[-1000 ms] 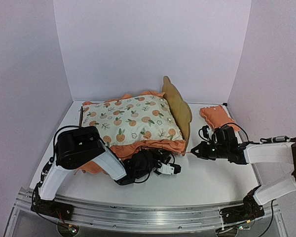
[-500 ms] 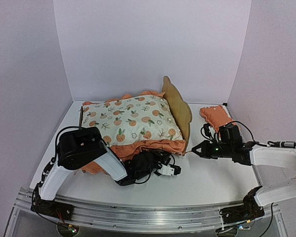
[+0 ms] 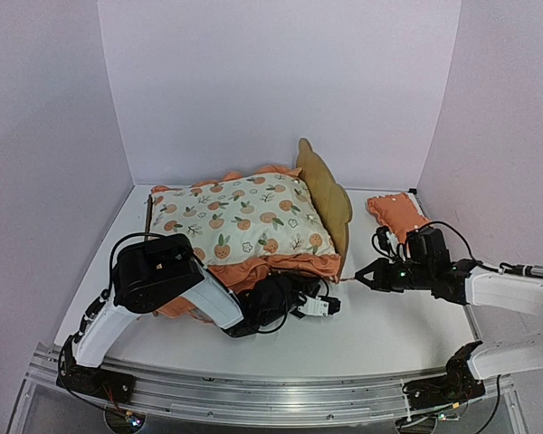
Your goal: Set up the pet bed
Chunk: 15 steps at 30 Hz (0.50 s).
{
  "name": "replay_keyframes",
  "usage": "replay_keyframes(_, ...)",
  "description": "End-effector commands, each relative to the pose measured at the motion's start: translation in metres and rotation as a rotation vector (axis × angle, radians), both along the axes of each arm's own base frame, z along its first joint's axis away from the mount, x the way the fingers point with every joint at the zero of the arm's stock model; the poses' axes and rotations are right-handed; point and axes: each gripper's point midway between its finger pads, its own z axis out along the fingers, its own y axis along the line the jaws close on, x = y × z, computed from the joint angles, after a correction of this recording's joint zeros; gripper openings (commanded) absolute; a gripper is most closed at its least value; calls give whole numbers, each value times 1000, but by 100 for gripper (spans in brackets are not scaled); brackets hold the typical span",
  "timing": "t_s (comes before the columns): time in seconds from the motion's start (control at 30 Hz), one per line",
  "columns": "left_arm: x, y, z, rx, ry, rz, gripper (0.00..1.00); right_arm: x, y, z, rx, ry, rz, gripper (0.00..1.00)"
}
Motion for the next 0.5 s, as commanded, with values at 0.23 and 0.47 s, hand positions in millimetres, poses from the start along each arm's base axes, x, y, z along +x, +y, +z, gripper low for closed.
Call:
replay_keyframes(0.23, 17, -7, 7, -51, -65, 42, 26, 1, 6, 20, 30, -33, 30, 0)
replay_keyframes(0.47, 23, -14, 1, -50, -61, 50, 22, 0, 9, 20, 37, -24, 42, 0)
